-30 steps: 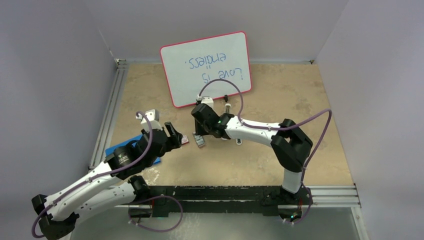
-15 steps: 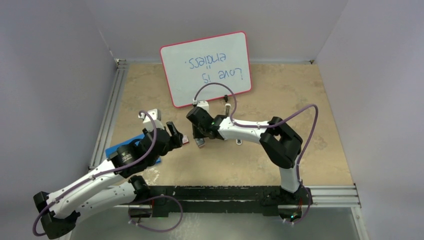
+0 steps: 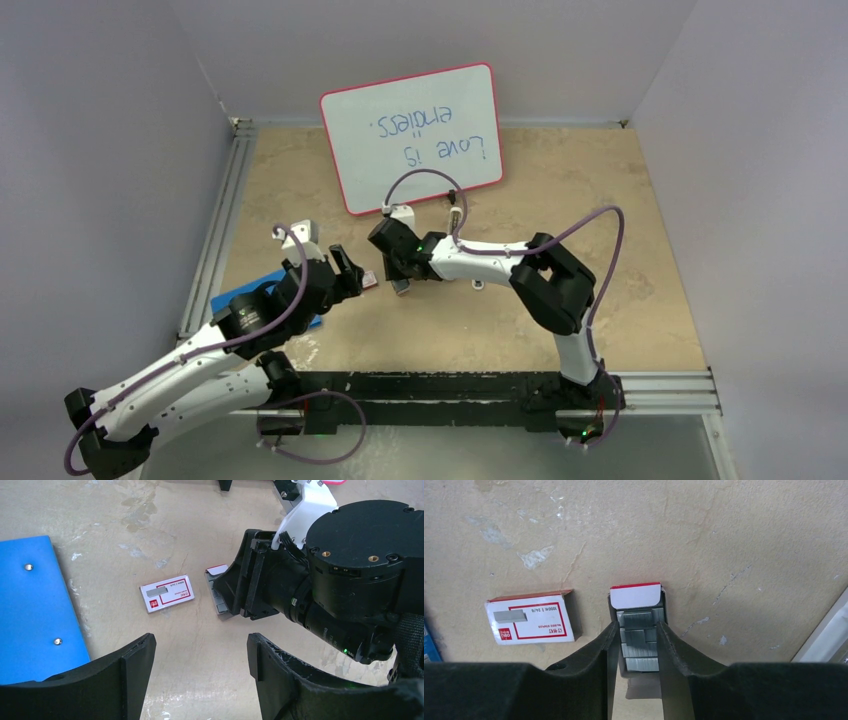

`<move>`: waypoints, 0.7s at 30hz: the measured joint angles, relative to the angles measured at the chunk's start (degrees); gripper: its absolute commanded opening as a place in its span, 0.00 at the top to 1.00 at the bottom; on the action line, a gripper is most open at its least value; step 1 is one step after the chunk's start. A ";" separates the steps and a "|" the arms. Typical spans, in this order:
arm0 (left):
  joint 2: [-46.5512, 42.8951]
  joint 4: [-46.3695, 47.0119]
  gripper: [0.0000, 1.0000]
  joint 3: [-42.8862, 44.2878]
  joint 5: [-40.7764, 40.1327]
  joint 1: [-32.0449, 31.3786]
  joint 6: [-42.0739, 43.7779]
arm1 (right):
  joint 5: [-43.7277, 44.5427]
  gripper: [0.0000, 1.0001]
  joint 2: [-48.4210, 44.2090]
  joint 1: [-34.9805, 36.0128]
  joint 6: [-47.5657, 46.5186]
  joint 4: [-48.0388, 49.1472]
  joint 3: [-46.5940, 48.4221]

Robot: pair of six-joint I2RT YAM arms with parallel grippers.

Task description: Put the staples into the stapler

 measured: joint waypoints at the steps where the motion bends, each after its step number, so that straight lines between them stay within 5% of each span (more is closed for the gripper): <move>1: 0.00 -0.02 0.32 -0.04 0.00 0.00 0.00 | 0.09 0.64 0.02 0.00 0.00 -0.20 0.00; 21: -2.78 0.00 0.32 -0.15 -0.42 0.00 0.00 | 2.34 0.64 2.58 0.39 0.00 -0.90 2.62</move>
